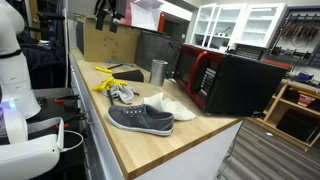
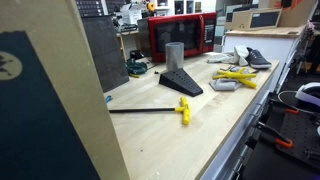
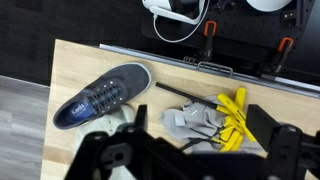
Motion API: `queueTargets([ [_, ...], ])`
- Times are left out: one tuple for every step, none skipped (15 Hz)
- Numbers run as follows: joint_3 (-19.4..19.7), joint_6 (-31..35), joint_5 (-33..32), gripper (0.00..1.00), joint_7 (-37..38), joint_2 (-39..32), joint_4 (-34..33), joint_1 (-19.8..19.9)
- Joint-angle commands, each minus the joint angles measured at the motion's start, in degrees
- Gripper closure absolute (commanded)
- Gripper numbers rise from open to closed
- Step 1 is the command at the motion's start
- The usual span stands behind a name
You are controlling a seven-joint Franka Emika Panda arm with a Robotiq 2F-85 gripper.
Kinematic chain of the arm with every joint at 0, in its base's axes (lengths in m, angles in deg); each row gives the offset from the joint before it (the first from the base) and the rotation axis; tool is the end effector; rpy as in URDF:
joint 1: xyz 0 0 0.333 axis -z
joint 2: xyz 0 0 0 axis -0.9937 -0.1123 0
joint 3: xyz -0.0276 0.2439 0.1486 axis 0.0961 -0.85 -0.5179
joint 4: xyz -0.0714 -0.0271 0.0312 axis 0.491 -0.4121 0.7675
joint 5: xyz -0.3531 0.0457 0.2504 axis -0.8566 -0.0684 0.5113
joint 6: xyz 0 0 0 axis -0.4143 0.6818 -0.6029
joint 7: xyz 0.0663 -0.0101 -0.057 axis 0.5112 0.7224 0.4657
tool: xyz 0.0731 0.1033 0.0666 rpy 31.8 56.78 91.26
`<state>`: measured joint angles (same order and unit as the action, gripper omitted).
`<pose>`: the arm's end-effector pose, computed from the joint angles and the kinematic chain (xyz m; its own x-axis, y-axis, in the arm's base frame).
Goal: Pick up one wrench from the right side of the counter and put it in the silver holder then put it on the black stand.
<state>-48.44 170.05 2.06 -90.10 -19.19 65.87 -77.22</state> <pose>0.3554 -0.1814 0.4578 0.9668 0.2105 -0.1448 0.2201 -0.9740 0.0540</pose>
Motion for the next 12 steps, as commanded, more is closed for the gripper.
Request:
queueTargets([
  [0.3,-0.2,-0.2,0.00,0.2,0.0,-0.1,-0.5],
  [0.3,-0.2,-0.2,0.00,0.2,0.0,-0.1,-0.5],
  [0.3,-0.2,-0.2,0.00,0.2,0.0,-0.1,-0.5],
  [0.3,-0.2,-0.2,0.00,0.2,0.0,-0.1,-0.5],
  [0.3,-0.2,-0.2,0.00,0.2,0.0,-0.1,-0.5],
  [0.3,-0.2,-0.2,0.00,0.2,0.0,-0.1,-0.5],
  [0.0,0.3,-0.7,0.00,0.4,-0.7,-0.3,-0.7],
  [-0.2,0.7,-0.8,0.00,0.7,-1.3,-0.3,-0.9],
  [-0.7,1.8,-0.2,0.00,1.2,-2.3,-0.1,-1.6],
  [-1.1,2.7,0.3,0.00,1.5,-3.2,0.0,-2.3],
  [-1.8,4.5,0.9,0.00,2.4,-4.6,0.3,-3.3],
  [-2.4,6.2,1.3,0.00,2.9,-5.9,0.3,-4.1],
])
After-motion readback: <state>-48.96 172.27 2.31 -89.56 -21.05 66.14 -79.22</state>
